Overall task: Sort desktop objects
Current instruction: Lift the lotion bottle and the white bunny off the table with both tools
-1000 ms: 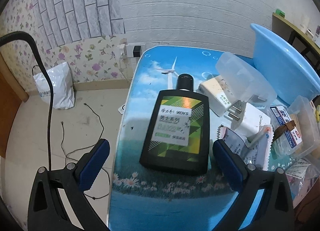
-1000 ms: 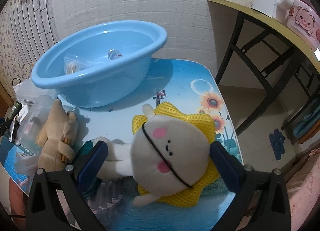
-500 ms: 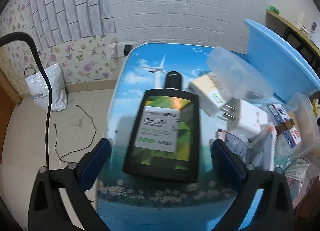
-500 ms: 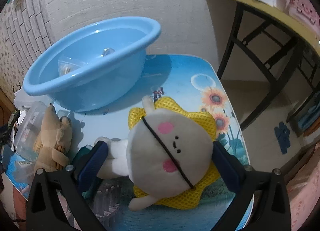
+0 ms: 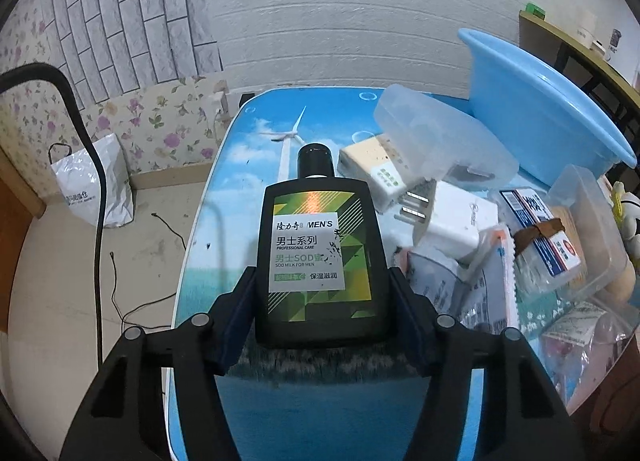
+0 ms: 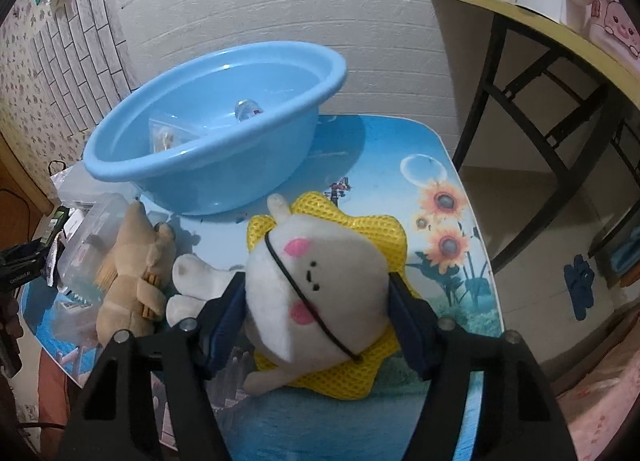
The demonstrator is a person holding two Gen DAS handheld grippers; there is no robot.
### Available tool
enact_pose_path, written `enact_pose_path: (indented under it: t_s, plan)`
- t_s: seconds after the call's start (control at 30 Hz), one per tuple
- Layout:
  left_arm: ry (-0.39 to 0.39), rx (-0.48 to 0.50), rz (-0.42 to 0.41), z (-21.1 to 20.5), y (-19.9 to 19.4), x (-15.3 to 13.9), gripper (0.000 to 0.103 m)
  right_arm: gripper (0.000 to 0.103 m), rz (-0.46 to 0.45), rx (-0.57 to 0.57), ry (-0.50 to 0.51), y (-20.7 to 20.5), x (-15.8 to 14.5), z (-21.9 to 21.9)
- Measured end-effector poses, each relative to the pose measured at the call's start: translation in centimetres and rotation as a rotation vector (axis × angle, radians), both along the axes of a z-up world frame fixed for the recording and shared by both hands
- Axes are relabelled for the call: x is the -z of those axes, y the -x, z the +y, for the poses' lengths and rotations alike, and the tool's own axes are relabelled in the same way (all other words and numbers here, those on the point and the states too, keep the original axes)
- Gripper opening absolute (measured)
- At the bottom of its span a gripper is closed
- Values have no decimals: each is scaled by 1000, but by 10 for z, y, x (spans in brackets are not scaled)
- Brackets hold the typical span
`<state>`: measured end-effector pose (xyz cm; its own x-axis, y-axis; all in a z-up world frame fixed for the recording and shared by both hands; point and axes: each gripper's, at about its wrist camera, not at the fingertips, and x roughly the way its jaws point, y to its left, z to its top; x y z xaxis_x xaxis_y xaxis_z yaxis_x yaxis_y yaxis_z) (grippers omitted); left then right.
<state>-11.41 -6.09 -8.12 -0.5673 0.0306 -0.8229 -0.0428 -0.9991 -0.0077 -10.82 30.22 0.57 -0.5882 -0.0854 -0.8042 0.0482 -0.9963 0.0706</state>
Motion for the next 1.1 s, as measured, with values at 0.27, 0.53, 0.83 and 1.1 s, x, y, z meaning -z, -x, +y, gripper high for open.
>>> enact_pose_path:
  t_s: [0.27, 0.53, 0.83, 1.1]
  plan:
    - [-1, -24, -11, -2, -15, 0, 62, 67, 29, -5, 31, -12, -9, 2]
    - [3, -26, -26, 0, -30, -2, 62, 67, 30, -58, 29, -21, -12, -7]
    - [5, -24, -17, 1, -32, -1, 63, 72, -4, -101, 30, -22, -1, -17]
    - [-1, -22, 8, 1, -27, 1, 63, 84, 3, -111, -19, -18, 6, -26]
